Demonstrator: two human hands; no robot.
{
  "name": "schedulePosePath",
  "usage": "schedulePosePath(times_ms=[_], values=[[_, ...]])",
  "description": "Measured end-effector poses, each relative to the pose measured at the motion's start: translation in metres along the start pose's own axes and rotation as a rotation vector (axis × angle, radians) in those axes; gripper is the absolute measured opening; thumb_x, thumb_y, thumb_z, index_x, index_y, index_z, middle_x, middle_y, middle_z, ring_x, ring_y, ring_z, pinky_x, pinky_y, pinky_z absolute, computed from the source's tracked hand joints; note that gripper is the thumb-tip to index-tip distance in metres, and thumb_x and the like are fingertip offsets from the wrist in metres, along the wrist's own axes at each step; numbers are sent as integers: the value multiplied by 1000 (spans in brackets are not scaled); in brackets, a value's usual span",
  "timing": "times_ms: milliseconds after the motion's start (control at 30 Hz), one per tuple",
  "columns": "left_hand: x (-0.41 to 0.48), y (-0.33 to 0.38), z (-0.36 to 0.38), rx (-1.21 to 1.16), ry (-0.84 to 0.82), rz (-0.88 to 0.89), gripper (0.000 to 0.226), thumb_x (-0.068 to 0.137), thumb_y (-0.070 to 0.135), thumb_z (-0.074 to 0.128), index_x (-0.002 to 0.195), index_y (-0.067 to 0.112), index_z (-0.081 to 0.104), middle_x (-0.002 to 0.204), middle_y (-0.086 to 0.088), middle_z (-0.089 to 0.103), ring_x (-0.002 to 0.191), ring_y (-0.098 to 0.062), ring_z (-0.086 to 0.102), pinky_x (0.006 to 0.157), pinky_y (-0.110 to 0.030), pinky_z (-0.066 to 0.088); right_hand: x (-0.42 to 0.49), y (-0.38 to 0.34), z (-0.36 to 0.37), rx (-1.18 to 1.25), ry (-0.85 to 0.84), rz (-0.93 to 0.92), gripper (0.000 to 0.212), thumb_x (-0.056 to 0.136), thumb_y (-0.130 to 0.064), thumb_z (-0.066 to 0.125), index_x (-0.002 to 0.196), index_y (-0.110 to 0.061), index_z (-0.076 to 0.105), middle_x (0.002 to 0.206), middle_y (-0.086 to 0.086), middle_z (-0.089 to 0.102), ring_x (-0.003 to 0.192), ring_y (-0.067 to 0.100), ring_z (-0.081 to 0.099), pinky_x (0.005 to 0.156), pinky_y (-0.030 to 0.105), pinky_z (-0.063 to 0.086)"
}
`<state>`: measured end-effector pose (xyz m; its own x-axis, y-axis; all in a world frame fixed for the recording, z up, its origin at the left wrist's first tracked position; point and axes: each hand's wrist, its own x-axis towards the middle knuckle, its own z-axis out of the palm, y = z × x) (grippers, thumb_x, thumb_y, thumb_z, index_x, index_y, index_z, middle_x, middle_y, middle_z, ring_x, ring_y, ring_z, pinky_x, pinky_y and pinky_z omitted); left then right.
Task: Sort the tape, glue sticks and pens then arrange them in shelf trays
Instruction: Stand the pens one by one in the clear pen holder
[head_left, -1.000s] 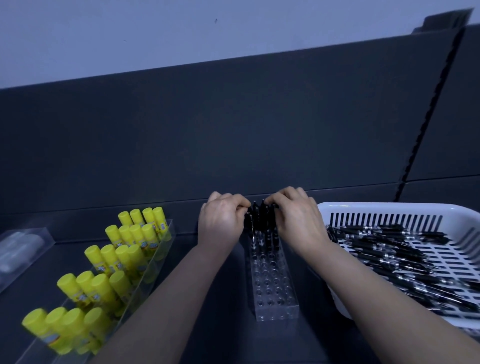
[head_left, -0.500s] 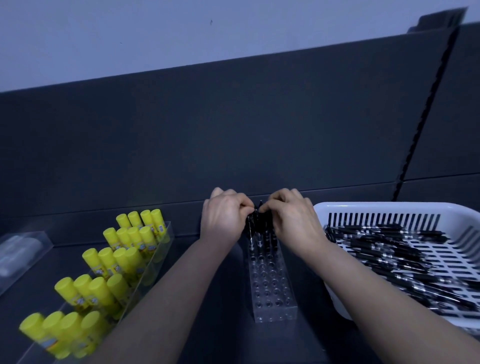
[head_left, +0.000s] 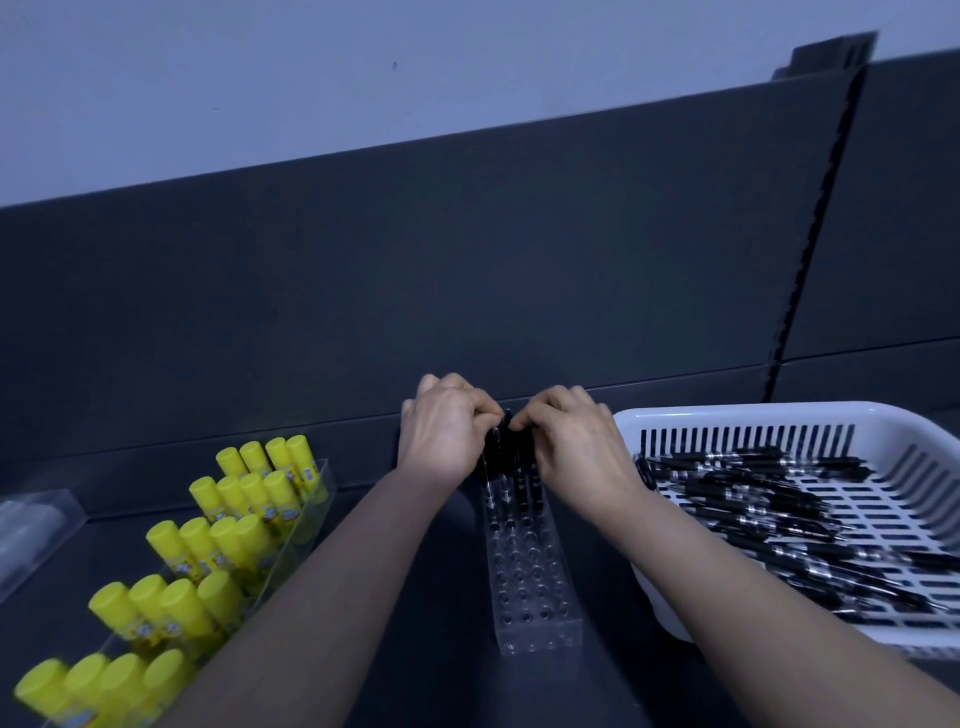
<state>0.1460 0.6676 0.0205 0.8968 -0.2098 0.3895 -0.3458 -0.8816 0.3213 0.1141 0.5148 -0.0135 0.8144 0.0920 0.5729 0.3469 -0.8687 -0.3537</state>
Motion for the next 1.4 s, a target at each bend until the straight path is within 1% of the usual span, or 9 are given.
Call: schedulePosePath(times_ms=[167, 333, 467, 633, 833, 1000, 1100, 1200, 1400], values=[[-5, -4, -7, -80, 61, -63, 18, 95, 23, 56, 103, 28, 72, 103, 9, 60, 105, -14, 46, 94, -36, 43, -2, 0, -4, -25, -9, 7, 31, 83, -3, 58, 101, -26, 69, 101, -8, 61, 96, 21, 52, 73, 30, 31], [-12, 0, -14, -62, 52, -80, 25, 97, 15, 51, 115, 23, 67, 114, 4, 62, 111, -14, 49, 92, -26, 41, -9, 3, -11, -131, -29, 4, 34, 81, -3, 56, 103, -27, 68, 104, -7, 63, 99, 22, 53, 72, 30, 28], [-21, 6, -19, -37, 66, -80, 29, 96, 12, 48, 119, 22, 64, 116, 3, 63, 111, -15, 49, 92, -25, 40, -17, 6, -19, -146, -48, 32, 33, 82, -4, 55, 102, -26, 69, 105, -5, 64, 99, 23, 54, 75, 34, 34], [-26, 32, -18, -32, 60, 3, 28, 96, 12, 49, 118, 23, 64, 115, 6, 62, 111, -14, 48, 92, -26, 42, -27, 15, -37, -203, -114, 58, 35, 87, -8, 49, 110, -28, 65, 115, -7, 61, 108, 20, 51, 85, 35, 36], [-24, 95, 14, -30, 1, 173, 25, 93, 17, 53, 114, 24, 65, 114, 7, 62, 110, -15, 47, 88, -30, 44, -58, 63, -83, -309, -126, 150, 31, 89, -14, 51, 111, -30, 64, 117, -8, 59, 111, 19, 50, 84, 34, 34], [-23, 157, 52, -24, -189, 283, 23, 91, 21, 57, 112, 27, 65, 114, 6, 62, 110, -16, 50, 87, -29, 42, -98, 124, -134, -343, -139, 332, 28, 89, -15, 53, 106, -31, 68, 112, -6, 64, 111, 21, 53, 85, 35, 41], [-25, 188, 73, -44, -366, 351, 18, 89, 20, 62, 105, 25, 69, 107, 7, 68, 104, -13, 58, 86, -29, 48, -119, 149, -154, -348, -158, 417, 29, 88, -13, 53, 106, -31, 68, 113, -7, 63, 111, 19, 54, 85, 34, 45], [-27, 215, 92, -49, -547, 390, 14, 87, 21, 69, 100, 23, 72, 97, 8, 70, 93, -10, 63, 85, -33, 53, -134, 166, -166, -342, -158, 471, 29, 87, -15, 53, 104, -34, 67, 110, -9, 64, 108, 18, 56, 80, 32, 45], [-31, 248, 122, -2, -725, 430, 11, 78, 21, 78, 89, 21, 76, 86, 12, 71, 81, -4, 64, 81, -29, 55, -151, 189, -180, -276, -178, 542, 29, 90, -16, 50, 105, -34, 66, 110, -11, 63, 101, 14, 59, 68, 26, 39]])
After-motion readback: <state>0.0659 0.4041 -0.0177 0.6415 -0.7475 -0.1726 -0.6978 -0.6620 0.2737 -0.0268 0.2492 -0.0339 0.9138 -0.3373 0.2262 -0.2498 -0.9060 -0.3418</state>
